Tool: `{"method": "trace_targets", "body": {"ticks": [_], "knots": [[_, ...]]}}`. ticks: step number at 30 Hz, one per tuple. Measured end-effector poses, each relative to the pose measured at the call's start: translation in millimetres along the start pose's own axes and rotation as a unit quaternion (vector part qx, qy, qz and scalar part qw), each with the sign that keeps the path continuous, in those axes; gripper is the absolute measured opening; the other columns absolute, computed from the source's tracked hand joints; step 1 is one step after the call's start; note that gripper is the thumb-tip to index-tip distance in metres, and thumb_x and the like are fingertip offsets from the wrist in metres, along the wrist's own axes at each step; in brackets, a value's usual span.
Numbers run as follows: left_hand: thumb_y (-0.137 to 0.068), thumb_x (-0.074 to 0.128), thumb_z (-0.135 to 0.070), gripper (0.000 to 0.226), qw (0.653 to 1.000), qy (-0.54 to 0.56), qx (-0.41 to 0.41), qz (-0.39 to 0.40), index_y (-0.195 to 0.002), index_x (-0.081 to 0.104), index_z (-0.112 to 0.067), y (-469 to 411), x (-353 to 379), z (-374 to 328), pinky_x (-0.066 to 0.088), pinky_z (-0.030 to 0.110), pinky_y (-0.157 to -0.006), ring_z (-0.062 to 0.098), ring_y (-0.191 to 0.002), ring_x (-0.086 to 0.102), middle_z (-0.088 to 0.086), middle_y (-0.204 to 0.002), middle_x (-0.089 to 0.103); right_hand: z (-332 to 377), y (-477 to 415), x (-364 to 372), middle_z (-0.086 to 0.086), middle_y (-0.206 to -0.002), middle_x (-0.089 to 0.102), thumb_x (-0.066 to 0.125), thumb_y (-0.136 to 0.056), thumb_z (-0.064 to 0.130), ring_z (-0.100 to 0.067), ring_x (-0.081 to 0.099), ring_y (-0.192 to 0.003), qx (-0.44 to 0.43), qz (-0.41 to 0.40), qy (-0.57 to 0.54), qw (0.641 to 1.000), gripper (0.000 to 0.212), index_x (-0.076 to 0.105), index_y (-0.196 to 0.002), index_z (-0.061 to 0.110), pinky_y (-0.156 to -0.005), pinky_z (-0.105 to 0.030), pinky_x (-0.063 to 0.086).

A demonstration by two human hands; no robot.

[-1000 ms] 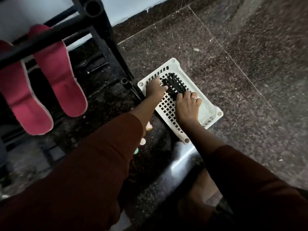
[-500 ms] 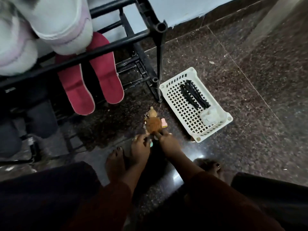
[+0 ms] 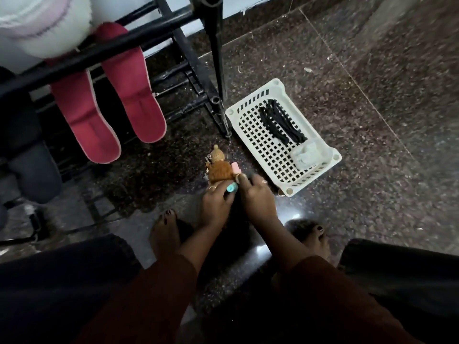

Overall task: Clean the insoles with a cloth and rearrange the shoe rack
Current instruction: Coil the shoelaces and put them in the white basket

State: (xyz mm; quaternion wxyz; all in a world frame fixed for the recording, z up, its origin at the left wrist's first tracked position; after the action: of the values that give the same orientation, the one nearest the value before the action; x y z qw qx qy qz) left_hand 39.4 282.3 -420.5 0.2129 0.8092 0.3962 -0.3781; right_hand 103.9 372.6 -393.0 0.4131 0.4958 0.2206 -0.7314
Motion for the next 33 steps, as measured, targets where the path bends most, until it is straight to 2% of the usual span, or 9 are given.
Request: {"method": "trace_targets", "body": {"ticks": [2,5,8,14,21,24,27,30,33], "knots": [[-0.076,0.058,-0.03,0.03,0.998,-0.012,0.053,-0.027,-0.095,0.073,-0.012,-18,-2,-32,0.042,0.03,-0.077,0.027,-0.079,0.068,0.008,-0.086,0.073,-19,2,-28,-0.017,-0.08,0.06,0.055,-0.083,0.016,-0.033,0.057,-0.065,0.049,-0.095,-0.02,0.994,0.024,0.066,-0.1,0.005,-0.052,-0.032,0.045],[-0.081,0.064,-0.027,0.043,0.997,-0.028,0.034,0.063,-0.124,0.059,-0.023,-44,13,-69,0.032,0.033,-0.095,0.025,-0.111,0.056,0.003,-0.107,0.07,-54,2,-53,-0.02,-0.084,0.062,0.056,-0.085,0.011,-0.036,0.057,-0.074,0.159,-0.13,-0.014,0.979,0.02,0.065,-0.101,0.004,-0.064,-0.037,0.047],[-0.084,0.063,-0.035,0.058,0.987,-0.067,0.014,0.147,-0.135,0.034,-0.039,-60,40,-90,0.031,0.039,-0.101,0.022,-0.12,0.044,-0.003,-0.122,0.061,-69,1,-60,-0.022,-0.071,0.062,0.068,-0.074,0.0,-0.037,0.058,-0.062,0.196,-0.094,0.044,0.975,0.014,0.065,-0.087,0.001,-0.061,-0.039,0.046],[-0.092,0.057,-0.022,0.055,0.974,-0.129,0.016,0.184,-0.141,0.032,-0.03,-76,62,-115,0.029,0.036,-0.097,0.028,-0.117,0.038,0.01,-0.126,0.054,-90,-6,-53,-0.019,-0.098,0.065,0.048,-0.09,0.007,-0.033,0.059,-0.09,0.251,0.029,0.102,0.962,0.019,0.058,-0.106,0.003,-0.078,-0.036,0.04],[-0.09,0.059,-0.017,0.055,0.977,-0.115,0.032,0.177,-0.139,0.036,-0.026,-90,71,-122,0.029,0.037,-0.099,0.023,-0.12,0.044,0.006,-0.118,0.063,-95,-15,-46,-0.015,-0.102,0.062,0.045,-0.094,0.008,-0.031,0.059,-0.091,0.238,0.07,0.138,0.959,0.021,0.051,-0.114,0.005,-0.075,-0.035,0.041],[-0.089,0.062,-0.017,0.059,0.98,-0.093,0.019,0.178,-0.141,0.036,-0.026,-86,62,-120,0.03,0.036,-0.101,0.024,-0.124,0.042,0.007,-0.124,0.06,-93,-12,-50,-0.014,-0.102,0.062,0.049,-0.094,0.015,-0.031,0.057,-0.09,0.248,0.035,0.147,0.957,0.022,0.051,-0.114,0.008,-0.071,-0.035,0.036],[-0.09,0.059,-0.013,0.054,0.988,-0.058,-0.016,0.144,-0.138,0.041,-0.028,-76,42,-103,0.032,0.034,-0.1,0.022,-0.124,0.042,0.004,-0.126,0.059,-80,-9,-51,-0.015,-0.097,0.061,0.061,-0.085,0.021,-0.035,0.056,-0.087,0.24,-0.039,0.131,0.961,0.023,0.06,-0.104,0.007,-0.071,-0.038,0.037],[-0.09,0.054,-0.013,0.043,0.993,-0.061,-0.048,0.094,-0.131,0.052,-0.027,-62,21,-71,0.028,0.032,-0.099,0.021,-0.12,0.047,0.002,-0.12,0.063,-49,-12,-43,-0.017,-0.071,0.06,0.07,-0.07,0.015,-0.033,0.057,-0.061,0.144,-0.097,0.07,0.982,0.014,0.066,-0.075,0.002,-0.052,-0.034,0.043],[-0.09,0.053,-0.016,0.034,0.992,-0.068,-0.094,0.046,-0.122,0.059,-0.025,-45,5,-36,0.029,0.036,-0.098,0.023,-0.119,0.048,0.003,-0.119,0.064,-20,-20,-18,-0.016,-0.063,0.058,0.067,-0.072,0.008,-0.032,0.058,-0.053,0.074,-0.047,0.0,0.996,0.007,0.063,-0.07,0.002,-0.043,-0.029,0.042]]}}
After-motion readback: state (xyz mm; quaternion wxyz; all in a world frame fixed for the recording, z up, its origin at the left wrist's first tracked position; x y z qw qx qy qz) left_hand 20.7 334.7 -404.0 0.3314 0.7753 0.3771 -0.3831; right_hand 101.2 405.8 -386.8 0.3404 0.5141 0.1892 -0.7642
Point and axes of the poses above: each hand's wrist, its own y-axis away from the middle knuckle, its own x-axis out of the palm, z = x × y, the point moved 5 cm from there along -y, towards the middle knuckle
